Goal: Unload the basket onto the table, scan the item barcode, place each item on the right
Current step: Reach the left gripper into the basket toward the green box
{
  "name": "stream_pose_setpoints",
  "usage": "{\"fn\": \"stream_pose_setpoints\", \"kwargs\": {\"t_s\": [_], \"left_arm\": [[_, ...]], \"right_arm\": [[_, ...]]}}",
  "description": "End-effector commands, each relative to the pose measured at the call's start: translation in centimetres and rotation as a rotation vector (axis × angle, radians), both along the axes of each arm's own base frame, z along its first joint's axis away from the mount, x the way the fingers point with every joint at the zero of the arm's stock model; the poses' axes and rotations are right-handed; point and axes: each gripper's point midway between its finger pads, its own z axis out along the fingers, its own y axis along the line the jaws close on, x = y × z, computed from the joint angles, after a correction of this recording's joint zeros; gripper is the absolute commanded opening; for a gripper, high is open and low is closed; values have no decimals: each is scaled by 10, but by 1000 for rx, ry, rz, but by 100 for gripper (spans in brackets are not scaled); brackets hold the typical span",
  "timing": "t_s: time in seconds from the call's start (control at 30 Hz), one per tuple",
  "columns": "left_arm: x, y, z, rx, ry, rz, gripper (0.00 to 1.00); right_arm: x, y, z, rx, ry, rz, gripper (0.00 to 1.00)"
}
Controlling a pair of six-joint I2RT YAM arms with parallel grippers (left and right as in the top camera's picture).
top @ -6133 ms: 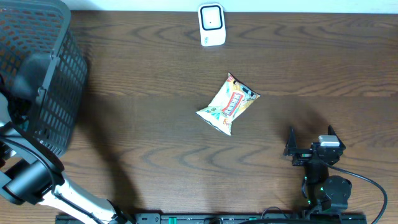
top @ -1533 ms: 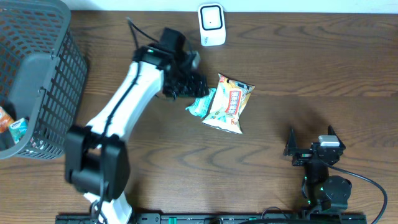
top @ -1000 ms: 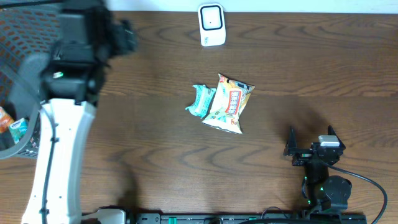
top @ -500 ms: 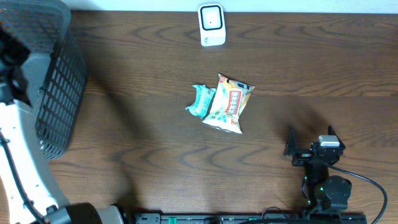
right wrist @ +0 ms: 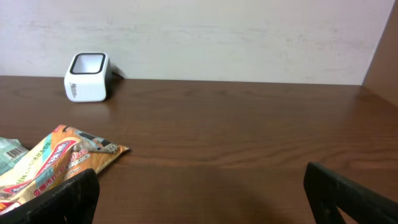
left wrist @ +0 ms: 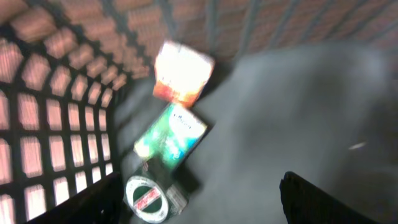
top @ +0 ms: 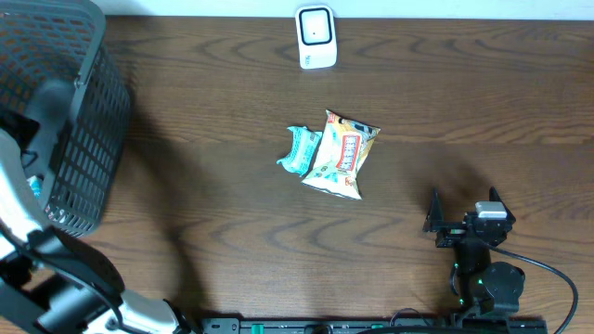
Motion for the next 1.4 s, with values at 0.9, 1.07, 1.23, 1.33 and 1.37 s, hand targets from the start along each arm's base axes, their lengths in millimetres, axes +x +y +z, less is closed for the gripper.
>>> {"fn": "stream_pose_setpoints", "kwargs": {"t_s": [0.9, 1.07, 1.23, 1.33, 1.37], "left_arm": [[-24, 3, -109, -256, 72, 195, 84], [-25, 3, -111, -256, 86, 170, 84], [-38, -9, -125, -294, 116, 219, 84], [-47, -17, -137, -316, 135, 250, 84], [-49, -18, -140, -321, 140, 252, 84]], "right_arm": [[0, -3, -1, -8, 1, -12, 99], [0, -3, -1, -8, 1, -12, 99], [0, -3, -1, -8, 1, -12, 99], [0, -3, -1, -8, 1, -12, 99], [0, -3, -1, -8, 1, -12, 99]]}}
